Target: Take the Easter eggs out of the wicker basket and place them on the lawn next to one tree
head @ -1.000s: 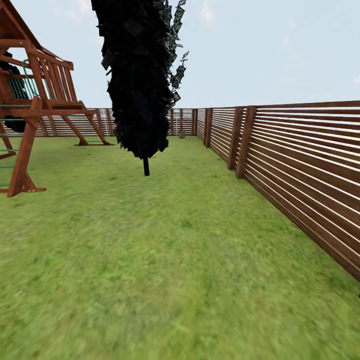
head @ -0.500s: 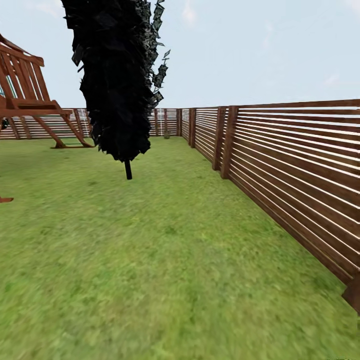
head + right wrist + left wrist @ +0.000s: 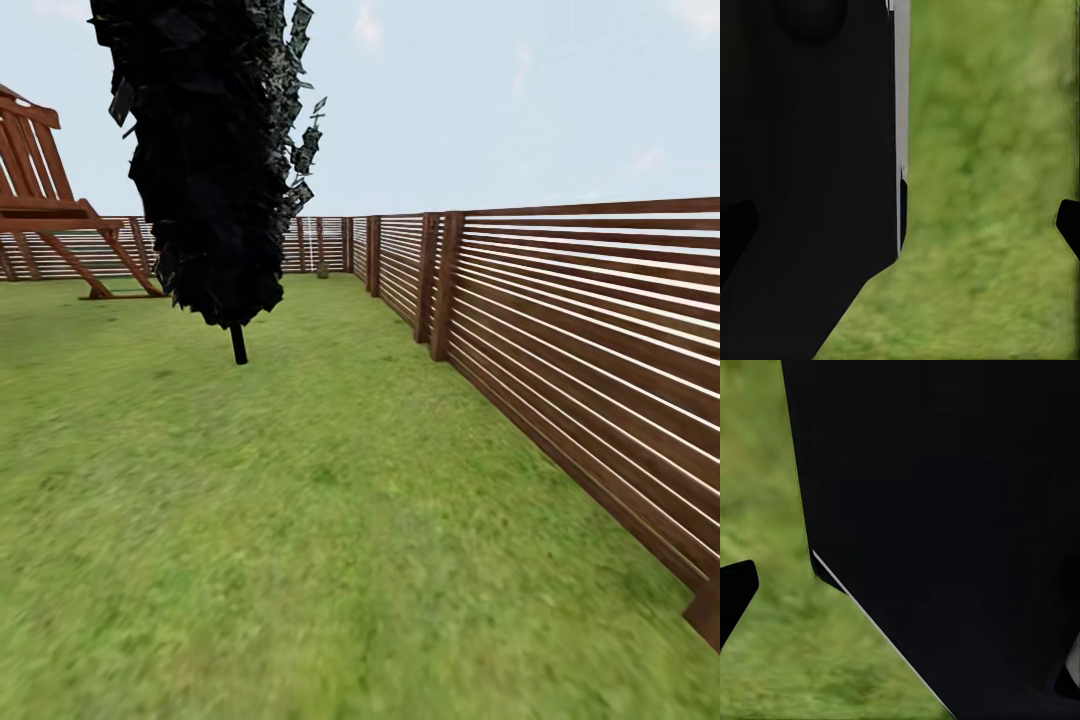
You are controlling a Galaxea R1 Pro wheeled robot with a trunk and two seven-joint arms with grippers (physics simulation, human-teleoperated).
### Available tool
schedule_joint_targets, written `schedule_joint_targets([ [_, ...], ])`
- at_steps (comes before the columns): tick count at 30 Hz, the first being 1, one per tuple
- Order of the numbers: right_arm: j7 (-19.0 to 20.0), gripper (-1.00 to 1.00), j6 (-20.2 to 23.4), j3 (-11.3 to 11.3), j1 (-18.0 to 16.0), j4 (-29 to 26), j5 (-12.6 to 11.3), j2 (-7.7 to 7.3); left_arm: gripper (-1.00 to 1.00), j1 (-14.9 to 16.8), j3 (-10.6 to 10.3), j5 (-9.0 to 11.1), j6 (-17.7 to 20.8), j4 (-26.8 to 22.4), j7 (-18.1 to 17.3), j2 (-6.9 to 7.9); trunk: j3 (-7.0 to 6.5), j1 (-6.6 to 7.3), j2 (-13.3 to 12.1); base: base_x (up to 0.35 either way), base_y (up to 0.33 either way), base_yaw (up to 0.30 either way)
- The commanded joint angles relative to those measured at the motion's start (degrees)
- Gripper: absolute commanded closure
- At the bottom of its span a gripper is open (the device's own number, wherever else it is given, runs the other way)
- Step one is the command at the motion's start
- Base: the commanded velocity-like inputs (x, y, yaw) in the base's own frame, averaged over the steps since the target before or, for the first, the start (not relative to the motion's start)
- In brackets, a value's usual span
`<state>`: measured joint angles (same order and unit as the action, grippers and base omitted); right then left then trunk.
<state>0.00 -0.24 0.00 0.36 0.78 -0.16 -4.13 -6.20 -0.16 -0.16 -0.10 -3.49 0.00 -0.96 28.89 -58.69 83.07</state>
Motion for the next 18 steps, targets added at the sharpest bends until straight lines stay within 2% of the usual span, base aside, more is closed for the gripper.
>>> schedule_joint_targets([
  [1, 0.0, -1.00, 0.0, 0.0, 0.0, 0.0, 0.0, 0.00, -1.00, 0.0, 0.0, 0.0, 0.0, -0.1, 0.0, 0.00, 0.03, -0.04, 0.0, 0.317, -0.143, 0.000],
  [10, 0.0, -1.00, 0.0, 0.0, 0.0, 0.0, 0.0, 0.00, -1.00, 0.0, 0.0, 0.0, 0.0, -0.1, 0.0, 0.00, 0.03, -0.04, 0.0, 0.317, -0.138, 0.000],
  [18, 0.0, -1.00, 0.0, -0.1, 0.0, 0.0, 0.0, 0.00, -1.00, 0.0, 0.0, 0.0, 0.0, -0.1, 0.0, 0.00, 0.03, -0.04, 0.0, 0.328, -0.028, 0.000],
])
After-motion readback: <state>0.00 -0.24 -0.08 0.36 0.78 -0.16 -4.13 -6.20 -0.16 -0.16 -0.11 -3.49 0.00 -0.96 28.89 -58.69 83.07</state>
